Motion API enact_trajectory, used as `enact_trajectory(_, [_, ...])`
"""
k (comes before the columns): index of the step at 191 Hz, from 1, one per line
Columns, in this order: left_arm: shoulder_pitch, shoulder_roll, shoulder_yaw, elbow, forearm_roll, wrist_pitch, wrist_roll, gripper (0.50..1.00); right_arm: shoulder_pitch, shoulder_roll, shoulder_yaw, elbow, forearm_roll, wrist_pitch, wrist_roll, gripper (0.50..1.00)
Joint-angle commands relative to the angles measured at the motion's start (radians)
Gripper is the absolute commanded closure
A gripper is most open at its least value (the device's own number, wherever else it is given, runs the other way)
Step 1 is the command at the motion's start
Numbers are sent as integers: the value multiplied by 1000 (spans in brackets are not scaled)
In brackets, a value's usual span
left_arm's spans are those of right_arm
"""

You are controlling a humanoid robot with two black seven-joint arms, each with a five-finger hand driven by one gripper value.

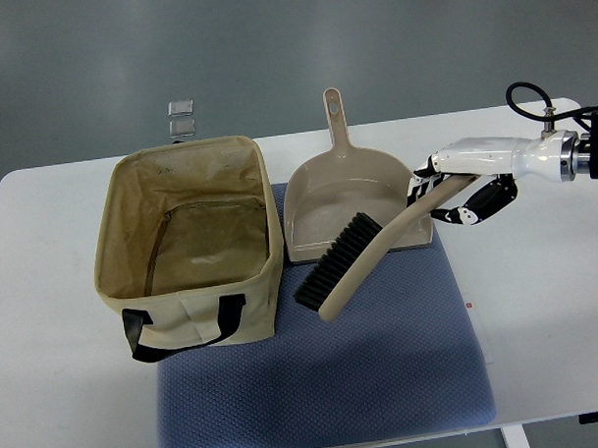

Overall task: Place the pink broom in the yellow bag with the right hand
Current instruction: 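Lift the brush with the right hand up over the dustpan, then carry the brush over the beige bag and lower it bristles-first inside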

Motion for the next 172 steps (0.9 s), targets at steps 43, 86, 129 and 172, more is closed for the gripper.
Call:
enact_trajectory(43, [0, 0, 0, 0, 0, 0, 1, 500, -6, -98, 34, 0, 47, -6, 32, 1000])
enact_trajectory(86, [0, 0, 0, 0, 0, 0, -1, 500, 28, -144, 80, -20, 140, 13, 24, 1000])
enact_trajectory(129, [0, 0, 0, 0, 0, 0, 1, 500, 152, -162, 88, -71, 141, 103, 18, 1000])
enact_trajectory(172, [0, 0, 0, 0, 0, 0, 1, 500, 247, -92, 86, -108, 141, 123, 13, 1000])
